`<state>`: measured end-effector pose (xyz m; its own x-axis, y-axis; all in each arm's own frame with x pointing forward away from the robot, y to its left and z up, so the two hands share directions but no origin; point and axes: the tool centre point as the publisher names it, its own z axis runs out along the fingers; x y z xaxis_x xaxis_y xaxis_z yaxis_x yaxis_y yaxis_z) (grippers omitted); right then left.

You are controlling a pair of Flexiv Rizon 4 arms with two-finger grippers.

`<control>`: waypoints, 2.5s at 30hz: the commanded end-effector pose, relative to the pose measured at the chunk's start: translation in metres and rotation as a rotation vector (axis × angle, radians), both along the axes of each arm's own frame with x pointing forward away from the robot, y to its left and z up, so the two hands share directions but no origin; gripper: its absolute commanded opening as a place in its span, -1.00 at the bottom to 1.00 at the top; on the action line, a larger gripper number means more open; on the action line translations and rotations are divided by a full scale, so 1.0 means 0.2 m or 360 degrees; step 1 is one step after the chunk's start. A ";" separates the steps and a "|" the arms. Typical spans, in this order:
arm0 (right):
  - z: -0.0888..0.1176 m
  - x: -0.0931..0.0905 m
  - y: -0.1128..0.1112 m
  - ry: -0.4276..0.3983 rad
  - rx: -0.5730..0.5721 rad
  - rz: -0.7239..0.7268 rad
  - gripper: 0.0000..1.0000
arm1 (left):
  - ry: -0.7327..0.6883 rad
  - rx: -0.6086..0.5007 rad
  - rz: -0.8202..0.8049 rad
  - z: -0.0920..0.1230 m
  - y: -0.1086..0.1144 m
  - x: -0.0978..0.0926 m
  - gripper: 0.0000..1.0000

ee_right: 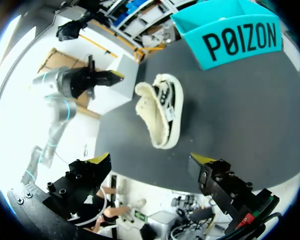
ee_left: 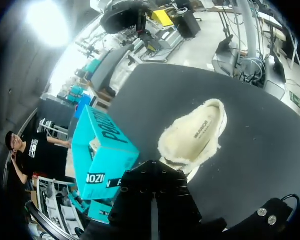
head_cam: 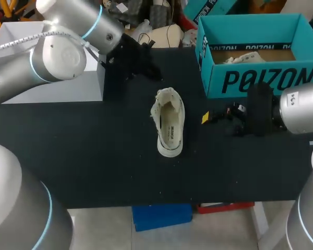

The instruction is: Take the shoe out of the shoebox, open the shoe tongue, remove and reinsert the insole, then place the shoe into the shoebox

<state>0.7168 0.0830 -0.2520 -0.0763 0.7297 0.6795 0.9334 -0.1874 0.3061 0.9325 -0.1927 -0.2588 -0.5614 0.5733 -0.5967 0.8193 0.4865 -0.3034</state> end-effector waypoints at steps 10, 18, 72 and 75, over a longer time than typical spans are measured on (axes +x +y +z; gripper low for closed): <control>0.00 0.00 0.00 0.0001 -0.0004 -0.0002 1.00 | -0.0033 0.0244 0.0085 -0.14 -0.06 0.09 -1.00; 0.00 0.00 0.00 0.0001 -0.0004 -0.0002 1.00 | -0.0021 0.0321 0.0067 -0.24 -0.07 0.08 -1.00; 0.00 0.00 0.00 0.0001 -0.0004 -0.0002 1.00 | 0.0340 0.0291 -0.0046 -0.29 0.09 -0.51 1.00; 0.00 0.00 0.00 0.0001 -0.0004 -0.0002 1.00 | 0.0306 0.0280 0.0073 -0.24 0.14 -0.48 1.00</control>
